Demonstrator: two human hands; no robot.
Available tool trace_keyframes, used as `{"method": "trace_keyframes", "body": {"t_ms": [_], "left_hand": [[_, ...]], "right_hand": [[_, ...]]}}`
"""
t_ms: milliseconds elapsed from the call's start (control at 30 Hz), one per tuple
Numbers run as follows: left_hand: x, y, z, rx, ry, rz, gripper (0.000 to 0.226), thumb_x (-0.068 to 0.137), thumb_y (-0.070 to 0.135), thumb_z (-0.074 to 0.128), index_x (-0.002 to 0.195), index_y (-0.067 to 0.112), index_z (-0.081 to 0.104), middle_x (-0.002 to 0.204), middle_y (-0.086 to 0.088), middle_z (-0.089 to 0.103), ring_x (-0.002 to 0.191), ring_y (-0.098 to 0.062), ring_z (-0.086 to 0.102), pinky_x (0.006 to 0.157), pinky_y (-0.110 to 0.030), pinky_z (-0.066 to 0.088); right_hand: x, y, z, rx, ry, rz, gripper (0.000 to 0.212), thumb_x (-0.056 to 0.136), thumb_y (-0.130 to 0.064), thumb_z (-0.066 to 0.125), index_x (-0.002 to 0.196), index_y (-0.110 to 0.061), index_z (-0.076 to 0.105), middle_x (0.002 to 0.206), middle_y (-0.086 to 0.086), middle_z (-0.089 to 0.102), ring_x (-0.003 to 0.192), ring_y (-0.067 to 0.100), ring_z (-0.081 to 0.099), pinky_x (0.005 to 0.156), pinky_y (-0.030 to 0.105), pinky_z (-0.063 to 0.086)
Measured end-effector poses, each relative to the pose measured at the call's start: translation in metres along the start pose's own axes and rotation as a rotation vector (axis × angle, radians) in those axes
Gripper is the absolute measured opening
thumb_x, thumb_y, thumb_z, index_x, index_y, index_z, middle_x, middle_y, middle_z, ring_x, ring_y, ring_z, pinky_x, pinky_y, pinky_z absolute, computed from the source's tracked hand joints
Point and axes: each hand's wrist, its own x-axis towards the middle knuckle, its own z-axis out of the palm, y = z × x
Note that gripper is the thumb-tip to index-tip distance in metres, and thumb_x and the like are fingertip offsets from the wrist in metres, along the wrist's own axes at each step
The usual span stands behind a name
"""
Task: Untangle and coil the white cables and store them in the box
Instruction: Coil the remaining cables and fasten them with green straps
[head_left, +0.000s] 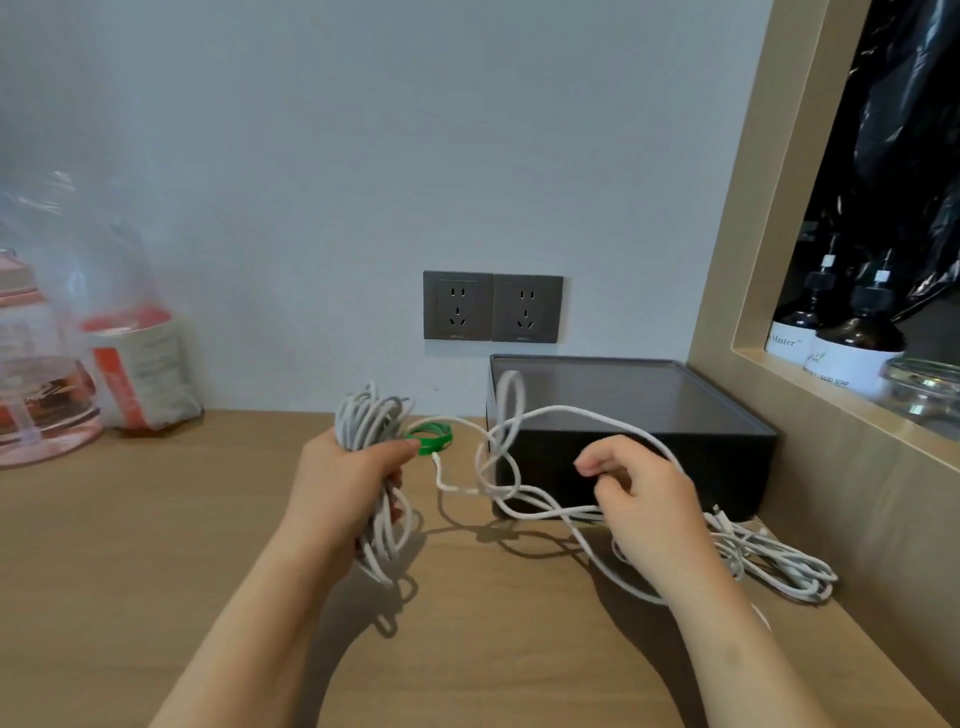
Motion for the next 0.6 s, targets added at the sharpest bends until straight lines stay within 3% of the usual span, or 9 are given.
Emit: {"method": "trace_keyframes", "body": {"t_ms": [67,133,200,267,333,400,433,533,600], "left_hand": [[-0.003,-0.004,0.007,0.0,-0.044,-0.03,0.021,0.08,0.0,0.067,0.066,0.003,0.051,0.044,-0.007,0.045,0.033,-0.018,0.039,0.036,-0.022,0.036],[-0.005,-0.006,0.01,0.0,-0.08,-0.043,0.02,0.08,0.002,0.068,0.068,0.003,0.052,0.045,-0.006,0.046,0.034,-0.018,0.04,0.037,-0.024,0.037],[-0.006,-0.006,0.011,0.014,-0.105,-0.041,0.02,0.081,0.003,0.068,0.069,0.004,0.052,0.046,-0.006,0.047,0.036,-0.018,0.04,0.039,-0.026,0.038],[-0.008,-0.005,0.011,0.027,-0.134,-0.031,0.02,0.081,0.004,0.068,0.069,0.004,0.052,0.048,-0.007,0.047,0.037,-0.018,0.041,0.04,-0.025,0.038],[-0.008,-0.003,0.01,0.041,-0.172,-0.023,0.022,0.081,0.005,0.067,0.067,0.003,0.051,0.049,-0.009,0.047,0.037,-0.018,0.041,0.039,-0.024,0.038],[-0.009,-0.003,0.01,0.054,-0.204,-0.022,0.023,0.081,0.005,0.067,0.065,0.002,0.051,0.048,-0.009,0.046,0.037,-0.019,0.042,0.039,-0.024,0.038],[-0.01,-0.002,0.01,0.058,-0.214,-0.02,0.024,0.082,0.005,0.067,0.064,0.002,0.051,0.048,-0.01,0.047,0.037,-0.019,0.042,0.039,-0.024,0.038],[-0.01,-0.003,0.011,0.077,-0.209,0.014,0.019,0.081,0.002,0.066,0.067,0.003,0.053,0.05,-0.008,0.05,0.039,-0.016,0.045,0.04,-0.024,0.04],[-0.011,-0.003,0.012,0.084,-0.202,0.036,0.014,0.081,0.001,0.066,0.073,0.005,0.055,0.052,-0.006,0.05,0.041,-0.014,0.046,0.04,-0.023,0.041]], "right_hand": [[-0.002,-0.009,0.005,0.152,-0.121,0.005,0.035,0.088,-0.001,0.05,0.082,-0.034,0.06,0.089,-0.013,0.064,0.084,0.005,0.06,0.07,0.01,0.045],[-0.005,-0.012,0.011,0.242,-0.093,-0.006,0.027,0.089,-0.006,0.054,0.082,-0.032,0.062,0.084,-0.007,0.067,0.077,0.011,0.063,0.072,0.026,0.054],[-0.007,-0.014,0.014,0.226,0.147,-0.094,0.023,0.088,-0.009,0.056,0.079,-0.029,0.062,0.074,-0.002,0.066,0.065,0.013,0.059,0.06,0.031,0.053],[-0.007,-0.015,0.014,0.005,0.442,-0.289,0.016,0.087,-0.013,0.052,0.084,-0.022,0.064,0.073,-0.003,0.064,0.066,0.012,0.052,0.054,0.023,0.043],[-0.005,-0.014,0.013,-0.221,0.568,-0.32,0.02,0.084,-0.019,0.052,0.098,-0.016,0.065,0.091,-0.002,0.065,0.086,0.013,0.047,0.07,0.025,0.037],[-0.001,-0.012,0.011,-0.271,0.394,-0.094,0.033,0.086,-0.024,0.059,0.119,-0.018,0.056,0.113,0.0,0.059,0.103,0.017,0.046,0.083,0.033,0.039],[-0.001,-0.011,0.01,-0.206,0.243,0.037,0.037,0.088,-0.028,0.059,0.123,-0.02,0.052,0.113,0.0,0.06,0.099,0.017,0.051,0.083,0.034,0.043],[-0.001,-0.019,0.005,0.354,-0.011,0.217,0.021,0.096,-0.023,0.048,0.096,-0.011,0.065,0.068,0.007,0.065,0.054,0.015,0.053,0.056,0.03,0.049],[-0.002,-0.025,0.001,0.564,-0.103,0.204,0.032,0.094,-0.01,0.043,0.076,-0.006,0.068,0.059,0.007,0.064,0.053,0.018,0.055,0.057,0.023,0.047]]}}
